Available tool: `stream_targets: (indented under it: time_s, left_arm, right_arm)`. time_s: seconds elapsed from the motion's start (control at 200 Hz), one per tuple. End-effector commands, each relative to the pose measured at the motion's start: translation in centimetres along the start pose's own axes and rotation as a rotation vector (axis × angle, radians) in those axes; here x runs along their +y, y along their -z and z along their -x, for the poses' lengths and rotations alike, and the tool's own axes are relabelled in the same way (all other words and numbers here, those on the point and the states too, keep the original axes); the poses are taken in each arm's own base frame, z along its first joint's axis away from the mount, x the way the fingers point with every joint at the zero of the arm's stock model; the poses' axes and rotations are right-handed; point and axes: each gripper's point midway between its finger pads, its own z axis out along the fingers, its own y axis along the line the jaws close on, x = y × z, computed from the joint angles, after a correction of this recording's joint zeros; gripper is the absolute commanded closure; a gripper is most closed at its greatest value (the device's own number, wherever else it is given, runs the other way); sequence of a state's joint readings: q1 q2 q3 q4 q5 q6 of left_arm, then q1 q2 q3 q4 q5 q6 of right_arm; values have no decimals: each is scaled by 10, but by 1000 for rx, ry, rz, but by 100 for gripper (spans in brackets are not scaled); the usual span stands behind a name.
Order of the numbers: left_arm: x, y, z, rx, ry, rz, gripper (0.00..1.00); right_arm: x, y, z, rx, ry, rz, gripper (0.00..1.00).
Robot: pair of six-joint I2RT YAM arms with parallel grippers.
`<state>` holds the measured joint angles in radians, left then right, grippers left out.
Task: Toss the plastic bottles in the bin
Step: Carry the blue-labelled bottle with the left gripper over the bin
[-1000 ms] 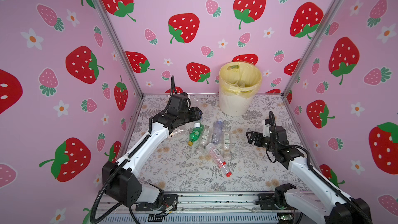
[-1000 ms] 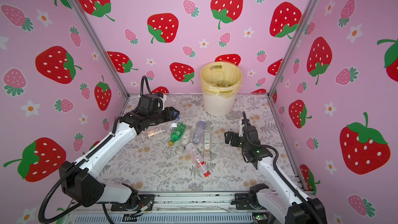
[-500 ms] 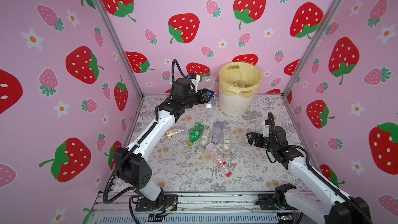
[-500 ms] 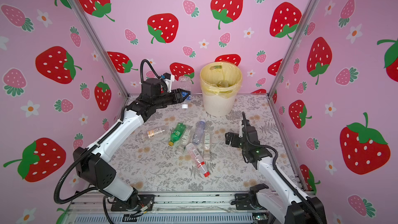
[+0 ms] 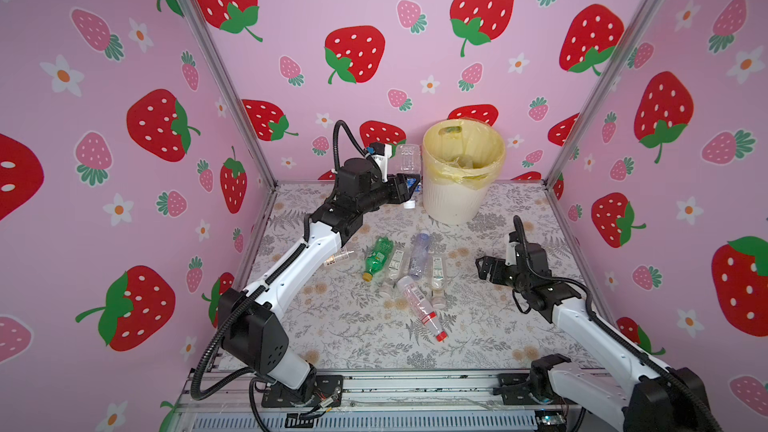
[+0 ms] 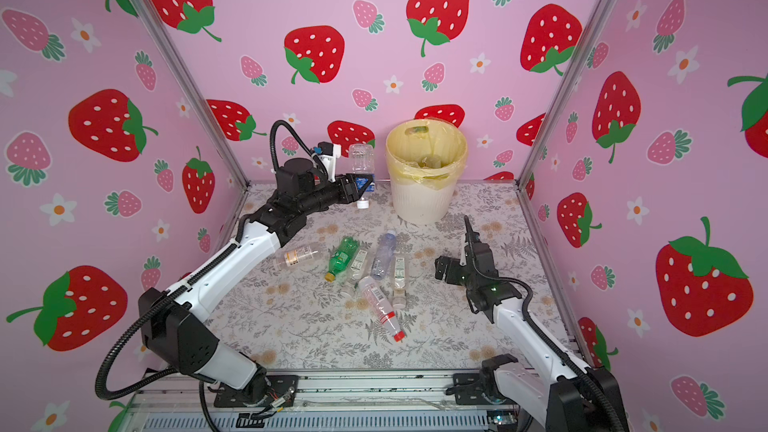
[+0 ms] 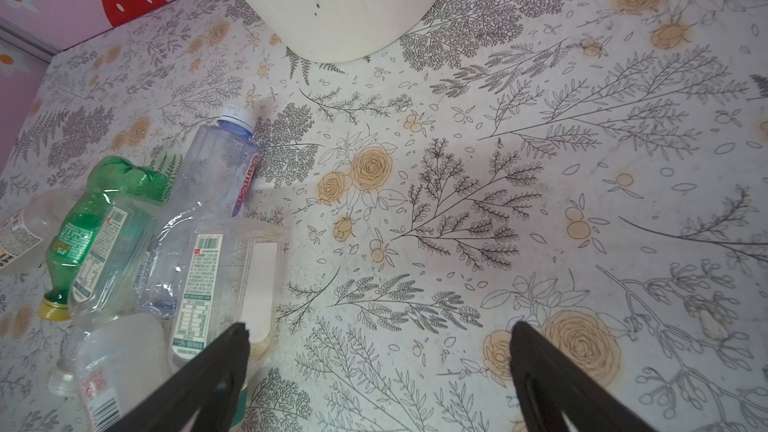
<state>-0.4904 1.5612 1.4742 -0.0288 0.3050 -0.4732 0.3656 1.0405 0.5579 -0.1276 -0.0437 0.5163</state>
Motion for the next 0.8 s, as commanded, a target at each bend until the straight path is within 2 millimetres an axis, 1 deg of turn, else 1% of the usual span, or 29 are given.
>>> stream_targets:
  time_s: [0.0, 0.07, 0.16, 0.23, 0.275, 0.305, 0.335, 0.355, 0.375, 0.38, 0.4, 0.415, 0.42, 0.425, 0.435, 0.44, 0.45, 0.48, 0.495, 0.5, 0.53, 0.58, 0.595, 0.62, 0.685, 0.705, 0.72, 0.74, 0.795]
  left_arm:
    - [-11, -2, 23, -51, -74, 36, 49]
    - [-14, -11, 33, -65, -79, 37, 49]
    - [-29, -29, 52, -92, -90, -4, 49]
    - [-38, -51, 61, -107, -107, -39, 49]
    - [-40, -67, 67, -125, -109, -39, 49]
    - [-46, -75, 77, -153, -112, -49, 49]
    - [-49, -86, 83, -174, -111, -58, 49]
    - [-47, -98, 81, -172, -108, -57, 48]
    - [-51, -104, 89, -197, -111, -68, 47]
    - [-50, -108, 86, -191, -108, -65, 47]
    - [-52, -115, 93, -212, -109, -67, 46]
    - [-50, -122, 96, -221, -103, -58, 45]
    - [-47, -126, 93, -216, -100, -50, 45]
    - [-51, -123, 99, -230, -100, -54, 44]
    - [-49, -129, 99, -233, -96, -49, 43]
    - [-52, -128, 102, -241, -95, -53, 41]
    - [-46, -135, 101, -246, -89, -36, 38]
    - [-42, -147, 103, -271, -77, -19, 29]
    - [-40, -151, 104, -284, -73, -19, 24]
    - [-42, -150, 106, -293, -73, -22, 23]
    - [-34, -161, 102, -305, -59, -14, 15]
    - [-25, -168, 99, -319, -39, -1, 2]
    - [-24, -169, 98, -317, -33, 2, 0]
    - [-22, -170, 96, -312, -31, 10, 1]
    - [-22, -165, 95, -311, -44, 24, 1]
    - [-25, -159, 100, -322, -48, 28, 1]
    - [-24, -157, 98, -323, -52, 35, 1]
    - [-28, -149, 105, -338, -56, 35, 1]
    - [-33, -132, 111, -341, -74, 47, 1]
  right_arm:
    - [0, -2, 5, -12, 18, -9, 1]
    - [0, -4, 5, -9, 20, -10, 1]
    - [0, -6, 4, -6, 16, -10, 1]
    - [-1, -8, 2, -3, 13, -9, 1]
    - [-2, -10, 0, 2, 10, -12, 1]
    - [-2, -10, 0, 5, 9, -13, 1]
    - [-2, -11, -1, 8, 8, -14, 1]
    - [-2, -11, -1, 10, 8, -14, 1]
    - [-2, -11, -1, 9, 8, -14, 1]
    - [-2, -11, -1, 9, 9, -14, 1]
    - [-2, -11, -1, 10, 8, -14, 1]
    - [-2, -11, -1, 9, 8, -14, 1]
    - [-2, -10, 0, 8, 8, -14, 1]
    - [-2, -10, 0, 8, 7, -13, 1]
    - [-2, -11, -1, 10, 7, -13, 1]
    - [-2, -10, 0, 9, 6, -14, 1]
    - [-2, -10, -1, 10, 7, -13, 1]
    - [-1, -10, -1, 11, 5, -10, 1]
    - [-1, -9, 0, 10, 5, -10, 1]
    - [-1, -9, -1, 11, 4, -10, 1]
    - [-1, -9, 0, 10, 3, -10, 1]
    - [0, -6, 1, 5, 1, -5, 1]
    - [0, -6, 1, 5, 1, -4, 1]
    - [1, -4, 2, 0, -1, -3, 1]
    - [1, -1, 3, -8, -2, -3, 1]
    - [0, 0, 3, -11, -2, -5, 1]
    - [0, 0, 3, -14, -2, -6, 1]
    - [-1, 1, 3, -18, -2, -8, 1]
    - [-1, 1, 4, -24, -3, -7, 1]
